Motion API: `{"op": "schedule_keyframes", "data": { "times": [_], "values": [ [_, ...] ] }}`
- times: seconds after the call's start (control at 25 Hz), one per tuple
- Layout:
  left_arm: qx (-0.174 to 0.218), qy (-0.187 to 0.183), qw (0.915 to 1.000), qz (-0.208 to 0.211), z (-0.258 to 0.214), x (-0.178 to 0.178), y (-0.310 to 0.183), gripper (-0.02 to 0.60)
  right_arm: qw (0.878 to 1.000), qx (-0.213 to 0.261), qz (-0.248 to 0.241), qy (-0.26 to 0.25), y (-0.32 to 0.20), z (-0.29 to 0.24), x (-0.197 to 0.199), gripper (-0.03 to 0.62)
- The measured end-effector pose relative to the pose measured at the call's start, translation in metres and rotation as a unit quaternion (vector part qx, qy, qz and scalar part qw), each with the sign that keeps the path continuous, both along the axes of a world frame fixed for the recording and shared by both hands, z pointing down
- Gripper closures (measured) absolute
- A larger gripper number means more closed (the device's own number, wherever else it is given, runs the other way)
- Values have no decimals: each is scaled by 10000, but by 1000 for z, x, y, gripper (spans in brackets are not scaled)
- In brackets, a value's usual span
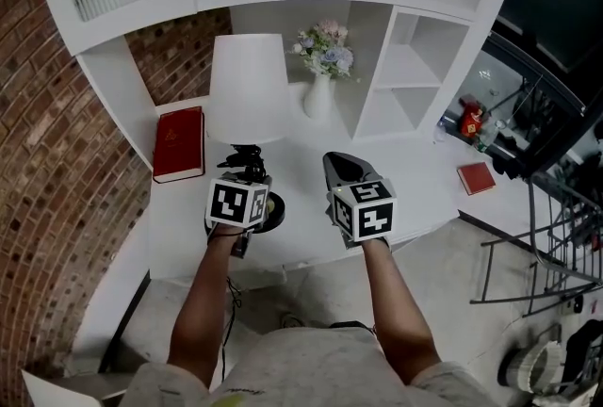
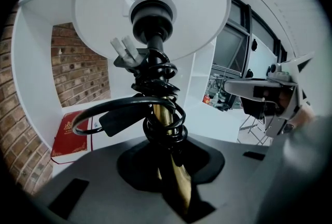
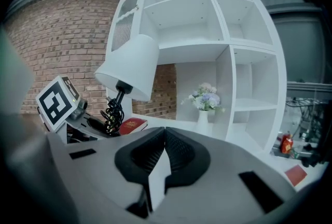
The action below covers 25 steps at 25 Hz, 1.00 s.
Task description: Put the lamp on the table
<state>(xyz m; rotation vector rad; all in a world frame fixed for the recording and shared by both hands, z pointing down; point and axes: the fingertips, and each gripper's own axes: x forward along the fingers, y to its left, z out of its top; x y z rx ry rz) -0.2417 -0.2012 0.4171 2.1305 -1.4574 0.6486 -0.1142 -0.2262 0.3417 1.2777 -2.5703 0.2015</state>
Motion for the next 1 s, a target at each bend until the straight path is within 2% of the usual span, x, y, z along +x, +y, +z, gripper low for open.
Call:
{"op": "schedule_keyframes", "data": {
  "times": [0.28, 0.48, 1.0],
  "values": [
    [14, -79, 9999, 124, 3, -2, -14, 497, 10000, -16, 16, -79, -11, -1, -7, 589],
    [163, -114, 9997, 170, 6, -1, -27, 498, 9999, -49, 5, -152, -22, 3, -9, 589],
    [460, -337, 9984, -19, 26, -2, -83, 498, 9993, 109, -350, -91, -68, 19, -18, 589]
  ]
}}
